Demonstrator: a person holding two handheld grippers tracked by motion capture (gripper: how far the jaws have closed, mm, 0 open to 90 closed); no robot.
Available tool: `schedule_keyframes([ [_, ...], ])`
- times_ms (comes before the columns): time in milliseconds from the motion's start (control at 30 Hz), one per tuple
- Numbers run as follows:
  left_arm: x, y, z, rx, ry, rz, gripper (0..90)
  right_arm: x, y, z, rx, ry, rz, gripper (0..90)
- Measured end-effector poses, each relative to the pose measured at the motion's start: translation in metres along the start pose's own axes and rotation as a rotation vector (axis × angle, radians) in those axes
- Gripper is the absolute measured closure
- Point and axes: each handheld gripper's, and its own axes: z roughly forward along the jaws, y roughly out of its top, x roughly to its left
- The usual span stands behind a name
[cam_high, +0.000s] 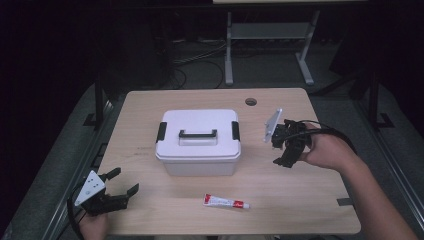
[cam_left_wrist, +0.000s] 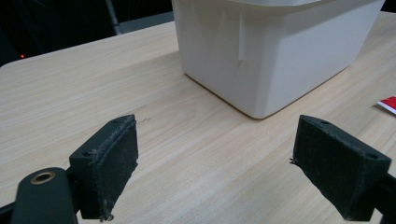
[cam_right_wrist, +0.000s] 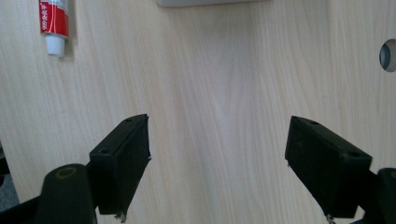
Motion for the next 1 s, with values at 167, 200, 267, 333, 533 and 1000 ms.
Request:
schedule_keyframes([
  [167, 0.0, 0.0, 0.0, -0.001, 0.002, -0.003, 13.5, -0.001, 0.01, -0.003, 0.015, 0.007, -0.018, 21.5],
  [200, 0.001, 0.0, 0.0, -0.002, 0.003, -0.002, 13.5, -0.001, 0.013, -0.003, 0.014, 0.009, -0.025, 21.4],
  [267, 0.001, 0.0, 0.0, -0.002, 0.002, -0.001, 13.5, -0.002, 0.017, -0.006, 0.014, 0.013, -0.032, 21.5],
  [333, 0.001, 0.0, -0.001, -0.004, 0.004, -0.002, 13.5, -0.003, 0.022, -0.008, 0.014, 0.011, -0.039, 21.5],
  [533, 0.001, 0.0, -0.001, -0.01, 0.004, -0.007, 13.5, -0.004, 0.035, -0.013, 0.015, 0.015, -0.062, 21.0],
  [1000, 0.001, 0.0, -0.001, -0.013, 0.004, -0.012, 13.5, -0.01, 0.065, -0.018, 0.015, 0.031, -0.083, 17.8],
])
